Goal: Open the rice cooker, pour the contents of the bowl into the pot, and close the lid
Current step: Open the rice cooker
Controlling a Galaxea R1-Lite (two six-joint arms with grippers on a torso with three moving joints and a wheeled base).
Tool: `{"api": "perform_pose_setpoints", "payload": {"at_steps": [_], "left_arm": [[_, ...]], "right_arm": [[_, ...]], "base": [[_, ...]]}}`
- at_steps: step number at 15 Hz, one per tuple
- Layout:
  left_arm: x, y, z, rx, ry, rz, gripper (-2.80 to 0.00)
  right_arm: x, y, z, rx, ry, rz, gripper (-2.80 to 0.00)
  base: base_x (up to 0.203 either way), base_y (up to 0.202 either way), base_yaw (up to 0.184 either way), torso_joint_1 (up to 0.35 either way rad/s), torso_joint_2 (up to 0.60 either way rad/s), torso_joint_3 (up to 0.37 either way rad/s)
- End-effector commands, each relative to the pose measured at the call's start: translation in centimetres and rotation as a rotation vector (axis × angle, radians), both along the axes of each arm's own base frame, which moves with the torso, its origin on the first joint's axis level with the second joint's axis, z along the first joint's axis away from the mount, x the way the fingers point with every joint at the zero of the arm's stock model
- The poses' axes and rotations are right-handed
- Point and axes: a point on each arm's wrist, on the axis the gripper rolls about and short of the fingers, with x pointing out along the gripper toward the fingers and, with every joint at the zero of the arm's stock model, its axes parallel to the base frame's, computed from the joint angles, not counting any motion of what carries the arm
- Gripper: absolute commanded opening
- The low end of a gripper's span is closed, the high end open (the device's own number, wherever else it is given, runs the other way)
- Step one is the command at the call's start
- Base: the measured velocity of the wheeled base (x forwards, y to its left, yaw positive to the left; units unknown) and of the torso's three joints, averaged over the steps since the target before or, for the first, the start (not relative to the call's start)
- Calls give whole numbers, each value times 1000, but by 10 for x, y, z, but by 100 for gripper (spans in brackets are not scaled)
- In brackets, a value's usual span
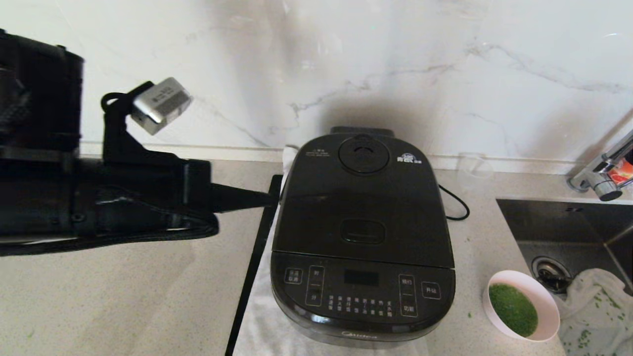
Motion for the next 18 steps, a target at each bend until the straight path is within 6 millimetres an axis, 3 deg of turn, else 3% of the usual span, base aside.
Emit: {"api": "perform_pose_setpoints", "payload": {"at_steps": [1,4,11,15,18], "left_arm": [[9,-33,-16,47,32,-32,-280],[4,-57,-27,106,31,-37,-280],[-3,-75,-32,146,7,-35,-280],[3,-108,-53,182,-32,11,-280],[9,-116,-56,174,-46,32,-280]], "right_arm": [[0,0,0,1,0,1,-280],[0,0,0,0,-1,1,-280],[0,0,0,0,0,1,-280],[0,0,0,0,-1,1,-280],[0,0,0,0,0,1,-280]], "base": [[0,0,0,0,0,0],[0,0,0,0,0,0],[0,0,0,0,0,0],[0,0,0,0,0,0],[0,0,0,0,0,0]]}}
